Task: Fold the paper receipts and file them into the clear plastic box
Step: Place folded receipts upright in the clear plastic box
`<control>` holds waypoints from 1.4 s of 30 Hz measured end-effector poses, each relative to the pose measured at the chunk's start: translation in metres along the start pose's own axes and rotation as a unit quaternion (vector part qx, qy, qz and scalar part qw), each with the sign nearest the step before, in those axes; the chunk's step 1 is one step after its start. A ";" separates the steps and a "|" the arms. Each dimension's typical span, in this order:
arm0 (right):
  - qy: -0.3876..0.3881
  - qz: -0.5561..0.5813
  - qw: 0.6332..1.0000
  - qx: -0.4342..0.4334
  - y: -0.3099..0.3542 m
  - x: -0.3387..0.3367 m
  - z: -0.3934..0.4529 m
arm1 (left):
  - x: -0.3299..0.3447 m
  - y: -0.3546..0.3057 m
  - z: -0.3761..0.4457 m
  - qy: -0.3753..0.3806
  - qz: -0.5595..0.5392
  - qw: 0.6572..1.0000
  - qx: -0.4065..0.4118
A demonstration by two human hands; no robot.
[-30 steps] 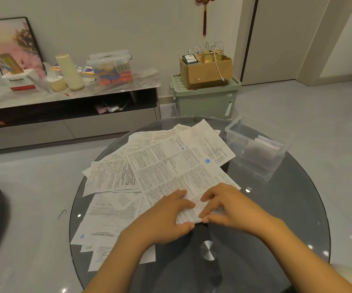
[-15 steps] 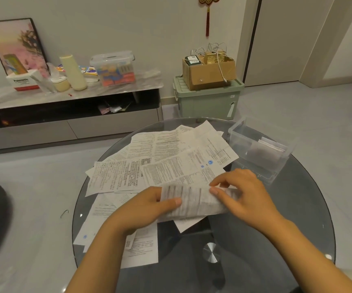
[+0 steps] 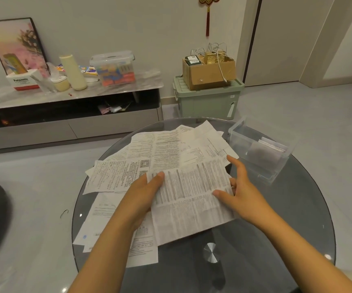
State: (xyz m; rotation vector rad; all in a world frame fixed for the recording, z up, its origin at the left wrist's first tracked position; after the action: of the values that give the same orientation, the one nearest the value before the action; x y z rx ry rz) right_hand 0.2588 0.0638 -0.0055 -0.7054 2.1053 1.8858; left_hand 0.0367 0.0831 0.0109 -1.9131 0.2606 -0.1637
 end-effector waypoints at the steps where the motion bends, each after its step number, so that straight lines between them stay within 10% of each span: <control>1: -0.013 -0.017 1.000 0.007 -0.001 0.000 0.001 | 0.000 0.000 -0.001 -0.005 0.039 0.999 0.009; 12: 0.001 -0.275 0.961 0.033 -0.007 0.014 0.007 | 0.011 0.015 0.002 0.038 0.452 0.891 -0.018; 23: 0.021 -0.369 0.929 -0.005 -0.003 0.005 0.005 | 0.016 0.014 -0.004 0.031 0.568 0.822 0.028; 31: 0.202 -0.320 0.921 -0.096 0.006 0.024 -0.008 | 0.035 0.026 -0.013 0.174 0.569 0.803 0.031; 42: 0.176 -0.372 0.903 -0.122 0.010 0.021 -0.008 | 0.039 0.023 -0.011 0.168 0.598 0.781 0.072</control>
State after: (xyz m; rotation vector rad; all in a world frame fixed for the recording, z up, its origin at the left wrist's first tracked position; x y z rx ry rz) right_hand 0.2369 0.0526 -0.0056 -1.7225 1.4096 1.6425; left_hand 0.0693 0.0559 -0.0071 -1.2361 1.5874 0.3331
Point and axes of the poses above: each hand's wrist, its own z-axis towards the middle knuckle, its own x-axis out of the palm, y = z × x, the point moved 4 cm from there along z, towards the middle knuckle, and after that the axes turned 10 degrees about y, right-handed, at the moved point
